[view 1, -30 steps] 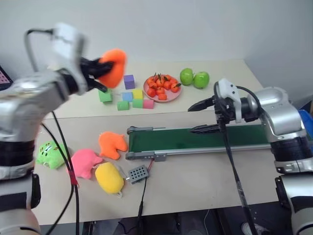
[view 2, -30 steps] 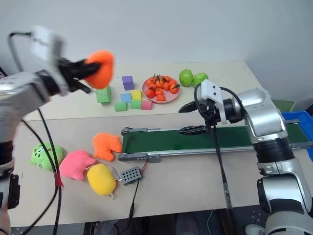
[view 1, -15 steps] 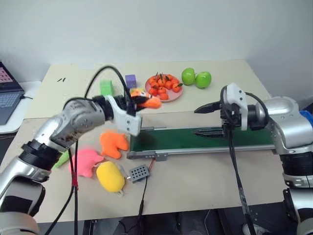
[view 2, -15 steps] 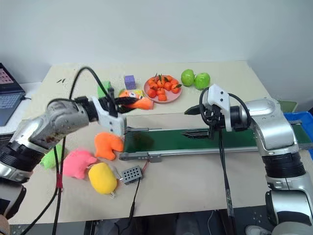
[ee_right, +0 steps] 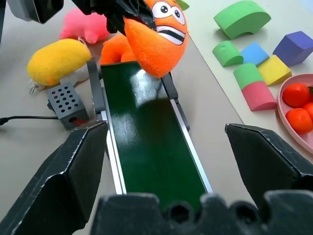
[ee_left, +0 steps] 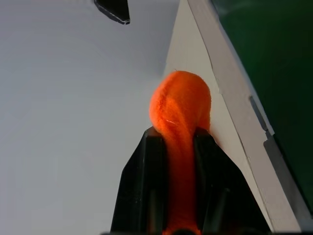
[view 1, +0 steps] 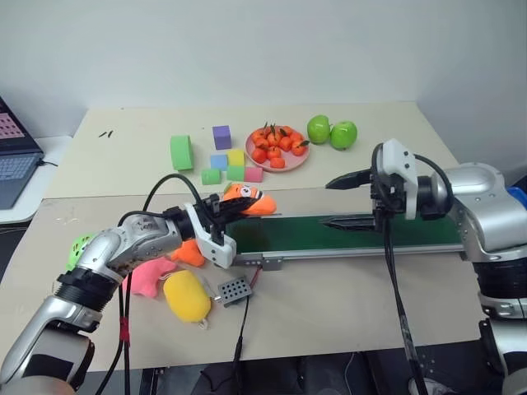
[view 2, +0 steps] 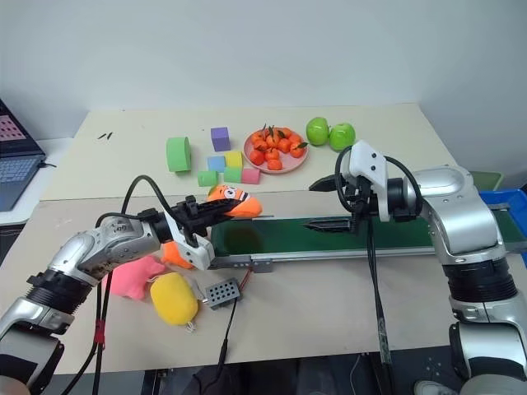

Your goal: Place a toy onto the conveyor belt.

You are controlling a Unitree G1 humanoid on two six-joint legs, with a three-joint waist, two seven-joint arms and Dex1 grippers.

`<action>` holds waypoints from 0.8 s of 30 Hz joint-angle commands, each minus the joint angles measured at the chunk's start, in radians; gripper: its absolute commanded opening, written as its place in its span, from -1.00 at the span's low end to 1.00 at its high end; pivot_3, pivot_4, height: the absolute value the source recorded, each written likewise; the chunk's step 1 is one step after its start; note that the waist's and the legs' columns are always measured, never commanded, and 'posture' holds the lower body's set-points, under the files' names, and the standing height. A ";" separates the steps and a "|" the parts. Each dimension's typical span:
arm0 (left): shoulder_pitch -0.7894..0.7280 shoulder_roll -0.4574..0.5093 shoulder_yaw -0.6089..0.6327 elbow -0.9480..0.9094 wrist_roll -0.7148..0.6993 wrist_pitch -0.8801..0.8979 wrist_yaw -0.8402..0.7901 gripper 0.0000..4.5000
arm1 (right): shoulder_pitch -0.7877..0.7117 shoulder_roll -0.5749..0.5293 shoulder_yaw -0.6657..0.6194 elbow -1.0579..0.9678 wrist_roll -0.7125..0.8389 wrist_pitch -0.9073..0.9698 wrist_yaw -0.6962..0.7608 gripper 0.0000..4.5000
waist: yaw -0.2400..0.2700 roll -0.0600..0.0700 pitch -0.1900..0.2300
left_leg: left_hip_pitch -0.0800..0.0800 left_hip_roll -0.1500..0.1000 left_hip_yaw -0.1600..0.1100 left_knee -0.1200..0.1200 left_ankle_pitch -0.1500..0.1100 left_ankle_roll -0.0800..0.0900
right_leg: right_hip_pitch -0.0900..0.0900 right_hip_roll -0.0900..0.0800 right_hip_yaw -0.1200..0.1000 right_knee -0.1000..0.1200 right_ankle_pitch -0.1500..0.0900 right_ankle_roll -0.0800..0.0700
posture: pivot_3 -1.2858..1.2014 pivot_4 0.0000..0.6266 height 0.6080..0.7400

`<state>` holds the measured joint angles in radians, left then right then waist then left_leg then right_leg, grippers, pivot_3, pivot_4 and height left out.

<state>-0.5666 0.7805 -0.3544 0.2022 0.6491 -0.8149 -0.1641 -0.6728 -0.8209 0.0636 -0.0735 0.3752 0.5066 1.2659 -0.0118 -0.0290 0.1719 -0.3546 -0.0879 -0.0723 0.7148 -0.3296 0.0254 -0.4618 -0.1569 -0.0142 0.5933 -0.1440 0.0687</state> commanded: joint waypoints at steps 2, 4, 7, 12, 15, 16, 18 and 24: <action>0.021 -0.019 0.014 0.034 0.035 -0.034 0.040 -0.71 | -0.009 -0.026 -0.030 -0.044 0.023 0.012 -0.001 1.00 | 0.000 0.000 0.000 | 0.000 0.000 0.000 0.000 0.000 0.000 | 0.000 0.000 0.000 0.000 0.000 0.000 | 0.03 -0.52 1.00; 0.030 -0.030 0.012 0.051 0.038 -0.035 0.042 -0.71 | -0.010 -0.028 -0.031 -0.046 0.024 0.011 -0.003 1.00 | 0.000 0.000 0.000 | 0.000 0.000 0.000 0.000 0.000 0.000 | 0.000 0.000 0.000 0.000 0.000 0.000 | 0.03 -0.52 1.00; 0.067 -0.032 0.008 0.064 0.049 -0.034 0.041 -0.71 | -0.019 -0.025 -0.032 -0.044 0.020 0.001 -0.009 1.00 | -0.001 0.000 0.000 | 0.000 0.000 0.000 0.000 0.000 0.000 | 0.000 0.000 0.000 0.000 0.000 0.000 | 0.03 -0.52 1.00; 0.112 -0.034 0.000 0.052 0.080 -0.045 0.047 -0.71 | -0.020 -0.026 -0.034 -0.044 0.019 0.001 -0.011 1.00 | -0.001 0.000 0.000 | 0.000 0.000 0.000 0.000 0.000 0.000 | 0.000 0.000 0.000 0.000 0.000 0.000 | 0.03 -0.52 1.00; 0.132 -0.039 -0.009 0.039 0.076 -0.057 0.036 -0.71 | -0.014 -0.029 -0.037 -0.048 0.018 0.000 -0.014 1.00 | 0.000 0.000 0.000 | 0.000 0.000 0.000 0.000 0.000 0.000 | 0.000 0.000 0.000 0.000 0.000 0.000 | 0.03 -0.52 1.00; 0.135 -0.041 -0.013 0.041 0.079 -0.056 0.031 -0.71 | -0.015 -0.029 -0.036 -0.046 0.017 -0.001 -0.015 1.00 | 0.000 0.000 0.000 | 0.000 0.000 0.000 0.000 0.000 0.000 | 0.000 0.000 0.000 0.000 0.000 0.000 | 0.03 -0.52 1.00; 0.137 -0.045 -0.019 0.052 0.078 -0.050 0.019 -0.59 | -0.018 -0.027 -0.035 -0.044 0.016 -0.002 -0.017 1.00 | 0.000 0.000 0.000 | 0.000 0.000 0.000 0.000 0.000 0.000 | 0.000 0.000 0.000 0.000 0.000 0.000 | 0.03 -0.52 1.00; 0.137 -0.046 -0.018 0.076 0.053 -0.040 -0.007 0.23 | -0.016 -0.030 -0.037 -0.044 0.013 -0.004 -0.022 1.00 | -0.001 0.003 -0.002 | 0.002 0.000 0.000 0.000 0.000 0.001 | 0.001 0.000 0.000 0.000 0.000 0.000 | 0.03 -0.52 1.00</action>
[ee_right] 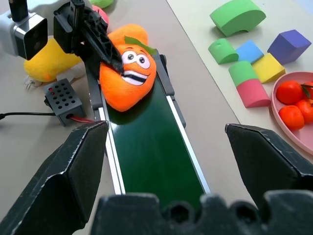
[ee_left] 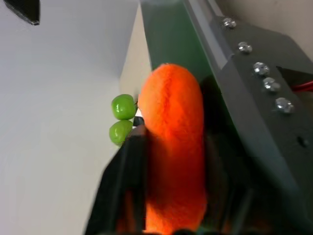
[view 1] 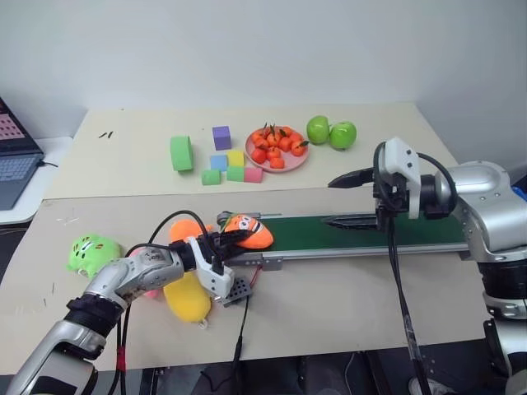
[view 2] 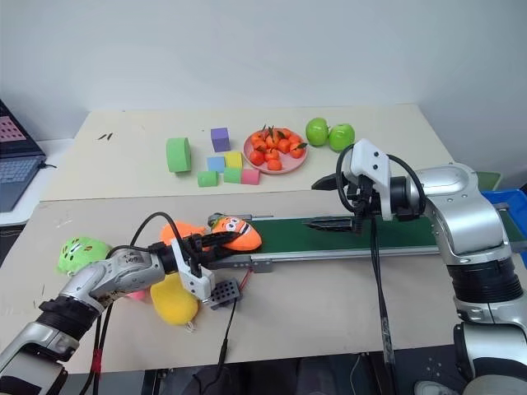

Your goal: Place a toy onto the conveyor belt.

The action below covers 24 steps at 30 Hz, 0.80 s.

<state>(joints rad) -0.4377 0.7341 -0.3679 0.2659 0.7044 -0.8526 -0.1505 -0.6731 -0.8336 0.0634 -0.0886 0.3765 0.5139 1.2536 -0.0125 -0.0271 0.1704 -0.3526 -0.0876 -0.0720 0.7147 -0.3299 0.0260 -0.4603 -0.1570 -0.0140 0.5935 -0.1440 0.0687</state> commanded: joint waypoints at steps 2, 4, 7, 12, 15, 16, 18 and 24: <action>0.004 0.000 0.006 0.021 -0.027 0.023 -0.041 0.54 | -0.016 -0.017 -0.037 -0.026 0.010 -0.013 -0.011 1.00 | 0.001 0.003 -0.002 | 0.000 0.000 0.000 0.000 0.000 0.000 | 0.000 0.000 0.000 0.000 0.000 0.000 | 0.03 -0.52 1.00; 0.001 0.003 0.016 0.032 -0.093 0.047 -0.091 0.67 | -0.017 -0.017 -0.037 -0.024 0.009 -0.014 -0.011 1.00 | 0.000 0.005 -0.003 | 0.000 0.000 0.000 0.000 0.000 0.000 | 0.000 0.000 0.000 0.000 0.000 0.000 | 0.03 -0.52 1.00; 0.022 0.017 0.053 0.000 -0.231 0.034 -0.130 0.67 | -0.016 -0.018 -0.036 -0.022 0.008 -0.016 -0.012 1.00 | -0.005 0.005 -0.004 | 0.000 0.000 0.000 0.000 0.000 0.000 | 0.000 0.000 0.000 0.000 0.000 0.000 | 0.03 -0.52 1.00; 0.130 0.085 0.129 -0.083 -0.503 0.133 -0.283 0.67 | -0.016 -0.029 -0.046 -0.016 0.011 -0.022 -0.013 1.00 | -0.012 0.005 -0.004 | 0.000 0.001 0.000 -0.001 0.000 0.000 | -0.002 0.000 0.001 0.000 0.000 0.000 | 0.03 -0.52 1.00; 0.186 0.081 0.166 -0.216 -0.899 0.575 -0.526 0.67 | -0.013 -0.035 -0.045 0.001 0.010 -0.032 -0.004 1.00 | -0.006 0.006 -0.003 | -0.001 0.001 0.000 0.000 0.000 0.000 | -0.003 0.000 0.001 0.001 0.000 0.000 | 0.03 -0.52 1.00; 0.188 0.088 0.187 -0.267 -0.993 0.680 -0.569 0.67 | -0.012 -0.039 -0.042 0.009 0.005 -0.036 0.000 1.00 | -0.002 0.006 -0.003 | -0.001 0.001 0.000 0.000 0.000 0.001 | -0.002 0.000 0.001 0.001 0.000 0.000 | 0.03 -0.52 1.00; 0.190 0.104 0.234 -0.386 -1.167 0.871 -0.615 0.67 | -0.013 -0.056 -0.033 0.035 -0.011 -0.039 0.012 1.00 | 0.002 0.006 -0.003 | -0.001 0.001 -0.001 0.002 -0.001 0.002 | -0.001 0.000 0.000 0.001 0.000 0.000 | 0.03 -0.52 1.00; 0.069 0.195 0.317 -0.539 -1.418 1.356 -0.659 0.67 | -0.053 -0.059 -0.014 0.135 -0.062 -0.103 0.020 1.00 | -0.003 0.006 -0.003 | -0.001 0.000 0.000 0.004 -0.003 0.004 | 0.000 0.000 0.000 0.001 0.000 0.001 | 0.03 -0.52 1.00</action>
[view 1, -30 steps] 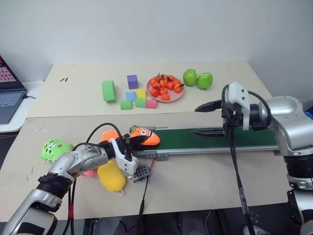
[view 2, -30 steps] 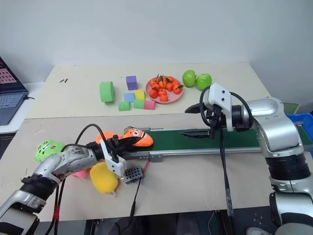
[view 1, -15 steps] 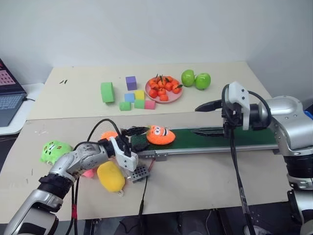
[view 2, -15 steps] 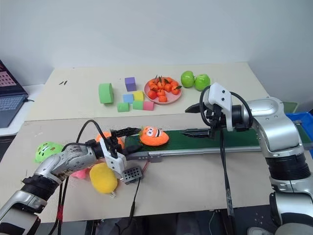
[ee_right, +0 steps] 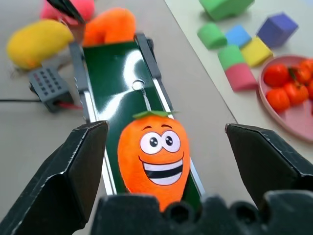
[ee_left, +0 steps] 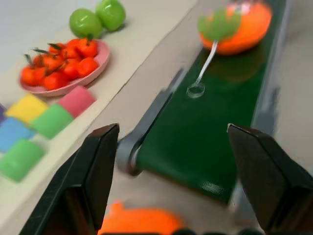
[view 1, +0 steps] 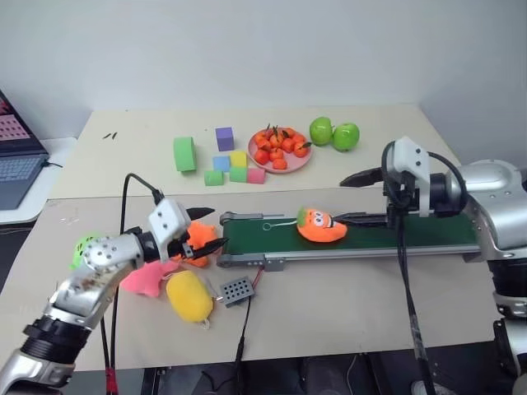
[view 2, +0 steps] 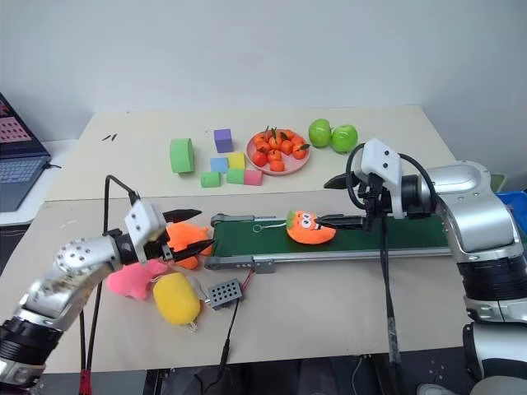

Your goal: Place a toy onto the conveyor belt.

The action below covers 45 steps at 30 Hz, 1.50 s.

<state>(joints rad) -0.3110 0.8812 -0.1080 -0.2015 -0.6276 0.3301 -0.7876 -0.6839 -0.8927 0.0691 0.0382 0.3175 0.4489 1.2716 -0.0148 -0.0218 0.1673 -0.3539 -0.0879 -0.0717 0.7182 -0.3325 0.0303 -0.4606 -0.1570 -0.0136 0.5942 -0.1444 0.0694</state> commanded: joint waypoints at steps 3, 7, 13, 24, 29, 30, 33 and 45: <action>-0.083 0.124 0.101 -0.150 -0.151 0.277 -0.094 0.67 | -0.049 0.015 -0.031 0.000 0.016 -0.025 -0.003 1.00 | -0.017 0.000 0.000 | 0.001 0.002 0.000 -0.001 0.001 -0.001 | 0.000 0.002 0.001 -0.001 0.000 0.000 | 0.03 -0.52 1.00; -0.202 0.072 0.117 -0.127 -0.143 0.341 -0.038 0.67 | -0.041 0.043 -0.043 -0.020 0.045 -0.004 -0.018 1.00 | -0.016 0.000 0.000 | 0.001 0.002 0.000 -0.002 0.001 -0.003 | 0.000 0.002 0.001 -0.001 0.000 0.000 | 0.03 -0.52 1.00; -0.296 0.004 0.074 -0.070 -0.046 0.357 -0.012 0.67 | -0.053 0.080 -0.102 -0.105 0.156 0.085 -0.044 1.00 | -0.010 0.000 0.000 | 0.001 0.002 0.000 -0.003 0.001 -0.003 | 0.000 0.002 0.001 -0.001 0.000 -0.001 | 0.03 -0.52 1.00; -0.439 -0.158 0.090 0.000 -0.025 0.378 0.016 0.67 | 0.049 0.199 -0.111 -0.163 0.161 0.021 -0.143 1.00 | 0.001 0.000 0.000 | 0.001 0.001 -0.001 -0.001 0.001 -0.003 | 0.000 0.002 0.001 -0.001 0.000 -0.001 | 0.03 -0.52 1.00; -0.450 -0.242 0.079 0.025 -0.032 0.387 0.011 0.67 | 0.171 0.245 -0.132 -0.238 0.178 -0.001 -0.186 1.00 | 0.001 0.000 0.000 | 0.001 0.001 -0.001 -0.001 0.002 -0.003 | 0.000 0.002 0.001 0.000 0.000 -0.001 | 0.03 -0.52 1.00; -0.445 -0.250 0.077 0.026 -0.031 0.387 0.002 0.67 | 0.186 0.250 -0.150 -0.247 0.191 0.001 -0.197 1.00 | 0.001 0.000 0.000 | 0.001 0.001 -0.001 0.000 0.001 -0.003 | 0.001 0.002 0.001 0.000 0.000 -0.001 | 0.03 -0.52 1.00; -0.431 -0.262 0.070 0.043 -0.018 0.376 -0.028 0.67 | 0.220 0.248 -0.195 -0.264 0.236 0.015 -0.207 1.00 | 0.001 0.000 0.000 | 0.001 0.000 -0.001 0.001 0.001 -0.003 | 0.001 0.002 0.001 0.000 0.000 -0.001 | 0.03 -0.52 1.00; -0.361 -0.337 0.031 0.076 0.050 0.294 -0.105 0.67 | 0.256 0.154 -0.237 -0.283 0.284 0.025 -0.178 1.00 | 0.002 0.000 0.000 | 0.001 0.001 -0.001 0.000 0.001 -0.003 | 0.001 0.002 0.001 -0.001 0.000 -0.001 | 0.03 -0.52 1.00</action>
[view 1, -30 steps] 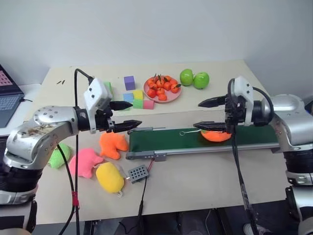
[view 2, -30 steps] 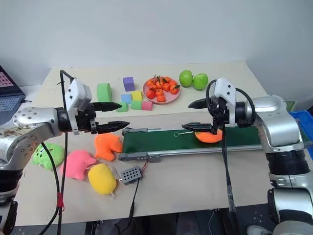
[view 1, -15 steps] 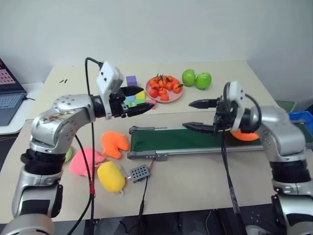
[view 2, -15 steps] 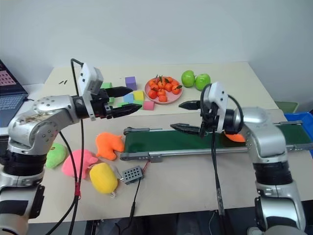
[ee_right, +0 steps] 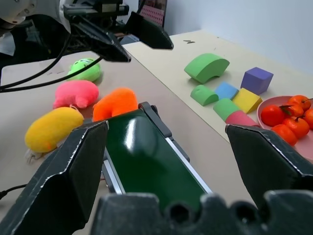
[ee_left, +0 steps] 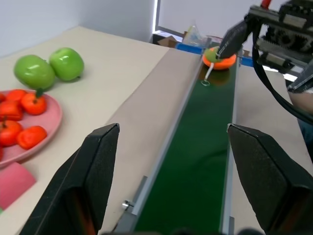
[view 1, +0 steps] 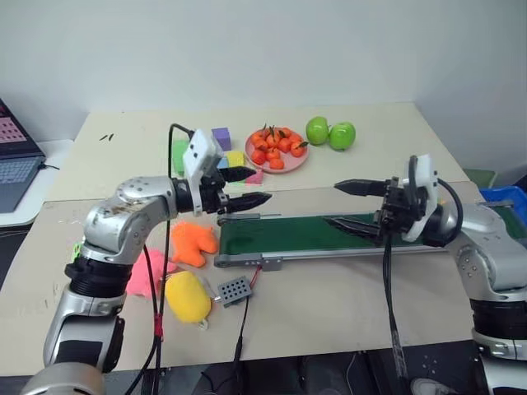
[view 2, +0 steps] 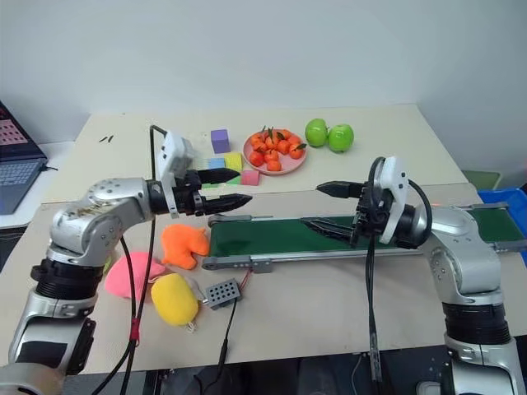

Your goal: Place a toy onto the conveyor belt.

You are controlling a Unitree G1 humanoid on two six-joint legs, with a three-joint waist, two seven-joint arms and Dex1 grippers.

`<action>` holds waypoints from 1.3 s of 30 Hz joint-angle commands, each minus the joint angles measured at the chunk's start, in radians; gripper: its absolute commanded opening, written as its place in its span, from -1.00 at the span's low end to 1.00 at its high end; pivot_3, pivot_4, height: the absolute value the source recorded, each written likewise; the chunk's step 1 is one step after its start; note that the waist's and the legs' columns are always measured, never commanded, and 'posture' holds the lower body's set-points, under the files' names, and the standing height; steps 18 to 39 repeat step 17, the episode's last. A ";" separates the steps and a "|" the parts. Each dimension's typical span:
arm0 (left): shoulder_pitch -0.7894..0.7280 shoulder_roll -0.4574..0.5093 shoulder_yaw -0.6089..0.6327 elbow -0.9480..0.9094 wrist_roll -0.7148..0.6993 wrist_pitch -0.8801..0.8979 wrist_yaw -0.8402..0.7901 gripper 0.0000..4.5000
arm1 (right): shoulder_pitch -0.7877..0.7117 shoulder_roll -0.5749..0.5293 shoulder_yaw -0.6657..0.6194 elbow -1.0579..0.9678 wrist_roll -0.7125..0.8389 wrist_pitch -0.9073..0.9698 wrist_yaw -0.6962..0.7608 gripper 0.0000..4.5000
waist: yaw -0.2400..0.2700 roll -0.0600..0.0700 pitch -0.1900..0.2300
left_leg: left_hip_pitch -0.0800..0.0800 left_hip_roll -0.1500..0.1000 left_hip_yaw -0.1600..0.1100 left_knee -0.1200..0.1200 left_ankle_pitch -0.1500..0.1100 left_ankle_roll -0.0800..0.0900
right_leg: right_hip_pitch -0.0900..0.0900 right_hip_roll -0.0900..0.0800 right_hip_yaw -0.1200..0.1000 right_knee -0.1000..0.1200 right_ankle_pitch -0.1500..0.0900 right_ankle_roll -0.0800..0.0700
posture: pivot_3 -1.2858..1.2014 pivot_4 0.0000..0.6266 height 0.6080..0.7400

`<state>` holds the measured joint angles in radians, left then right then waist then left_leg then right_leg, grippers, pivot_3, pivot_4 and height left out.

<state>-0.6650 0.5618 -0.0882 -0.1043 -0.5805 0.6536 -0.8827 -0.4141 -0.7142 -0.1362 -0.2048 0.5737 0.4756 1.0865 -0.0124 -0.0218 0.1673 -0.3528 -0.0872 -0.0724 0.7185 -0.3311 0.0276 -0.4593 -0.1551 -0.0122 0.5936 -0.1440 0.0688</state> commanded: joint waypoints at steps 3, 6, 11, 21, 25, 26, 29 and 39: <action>-0.008 -0.036 0.005 -0.020 0.010 -0.033 -0.017 0.67 | -0.024 -0.040 -0.032 -0.038 0.027 -0.001 0.009 1.00 | 0.000 0.000 0.000 | 0.000 0.000 0.000 0.000 0.000 0.000 | 0.000 0.000 0.000 0.000 0.000 0.000 | 0.03 -0.52 1.00; -0.007 -0.046 -0.012 -0.013 0.037 -0.054 -0.029 0.67 | -0.031 -0.063 -0.031 -0.032 0.014 -0.009 0.015 1.00 | 0.000 0.000 0.000 | 0.000 0.000 0.000 0.000 0.000 0.000 | 0.000 0.000 0.000 0.000 0.000 0.000 | 0.03 -0.52 1.00; -0.011 -0.055 -0.026 0.002 0.064 -0.079 -0.055 0.67 | -0.050 -0.090 -0.041 -0.023 0.015 -0.013 0.016 1.00 | 0.000 0.000 0.000 | 0.000 0.000 0.000 0.000 0.000 0.000 | 0.000 0.000 0.000 0.000 0.000 0.000 | 0.03 -0.52 1.00; -0.038 -0.060 -0.012 0.039 0.074 -0.092 -0.080 0.67 | -0.062 -0.104 -0.037 -0.015 0.010 -0.019 0.017 1.00 | 0.001 0.000 0.000 | 0.000 0.000 0.000 0.000 0.000 0.000 | 0.000 0.000 0.000 0.000 0.000 0.000 | 0.03 -0.52 1.00; -0.038 -0.060 -0.012 0.039 0.074 -0.092 -0.080 0.67 | -0.062 -0.104 -0.037 -0.015 0.010 -0.019 0.017 1.00 | 0.001 0.000 0.000 | 0.000 0.000 0.000 0.000 0.000 0.000 | 0.000 0.000 0.000 0.000 0.000 0.000 | 0.03 -0.52 1.00; -0.038 -0.060 -0.012 0.039 0.074 -0.092 -0.080 0.67 | -0.062 -0.104 -0.037 -0.015 0.010 -0.019 0.017 1.00 | 0.001 0.000 0.000 | 0.000 0.000 0.000 0.000 0.000 0.000 | 0.000 0.000 0.000 0.000 0.000 0.000 | 0.03 -0.52 1.00; -0.038 -0.060 -0.012 0.039 0.074 -0.092 -0.080 0.67 | -0.062 -0.104 -0.037 -0.015 0.010 -0.019 0.017 1.00 | 0.001 0.000 0.000 | 0.000 0.000 0.000 0.000 0.000 0.000 | 0.000 0.000 0.000 0.000 0.000 0.000 | 0.03 -0.52 1.00; -0.038 -0.060 -0.012 0.039 0.074 -0.092 -0.080 0.67 | -0.062 -0.104 -0.037 -0.015 0.010 -0.019 0.017 1.00 | 0.001 0.000 0.000 | 0.000 0.000 0.000 0.000 0.000 0.000 | 0.000 0.000 0.000 0.000 0.000 0.000 | 0.03 -0.52 1.00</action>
